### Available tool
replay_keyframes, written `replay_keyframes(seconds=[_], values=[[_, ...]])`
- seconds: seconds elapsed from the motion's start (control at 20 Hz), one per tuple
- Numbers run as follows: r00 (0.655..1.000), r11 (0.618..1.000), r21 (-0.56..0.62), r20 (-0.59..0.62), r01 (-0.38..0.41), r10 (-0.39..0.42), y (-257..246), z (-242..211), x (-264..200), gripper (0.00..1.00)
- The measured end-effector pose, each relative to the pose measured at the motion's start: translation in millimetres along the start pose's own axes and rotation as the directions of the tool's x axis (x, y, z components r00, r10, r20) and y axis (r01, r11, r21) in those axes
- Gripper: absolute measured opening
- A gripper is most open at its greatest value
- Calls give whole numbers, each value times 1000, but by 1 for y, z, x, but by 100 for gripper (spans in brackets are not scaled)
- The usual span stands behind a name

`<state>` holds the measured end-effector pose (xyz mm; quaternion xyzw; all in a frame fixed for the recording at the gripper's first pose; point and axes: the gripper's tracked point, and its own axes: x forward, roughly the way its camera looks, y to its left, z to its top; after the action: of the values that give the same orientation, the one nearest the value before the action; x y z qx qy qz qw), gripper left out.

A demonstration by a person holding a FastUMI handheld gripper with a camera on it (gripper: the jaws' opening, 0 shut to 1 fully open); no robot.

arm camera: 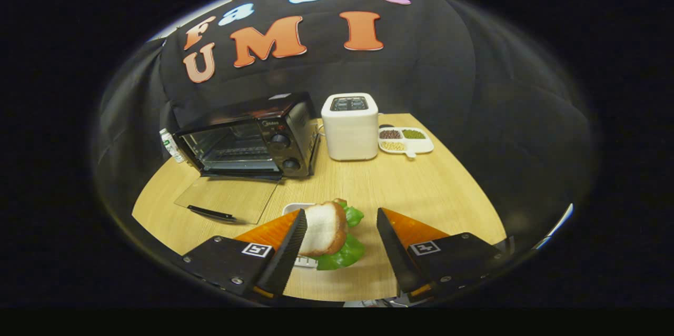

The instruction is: Open the toaster oven, put the food inside, and close the toaster oven door.

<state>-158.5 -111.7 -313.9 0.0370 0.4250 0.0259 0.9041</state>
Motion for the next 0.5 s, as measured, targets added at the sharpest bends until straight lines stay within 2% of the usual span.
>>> replay_keyframes(seconds=[0.25,0.5], values=[[994,1000,-12,-108,-15,13,0,-27,20,84],[979,996,34,-187,-80,85,7,-33,35,88]])
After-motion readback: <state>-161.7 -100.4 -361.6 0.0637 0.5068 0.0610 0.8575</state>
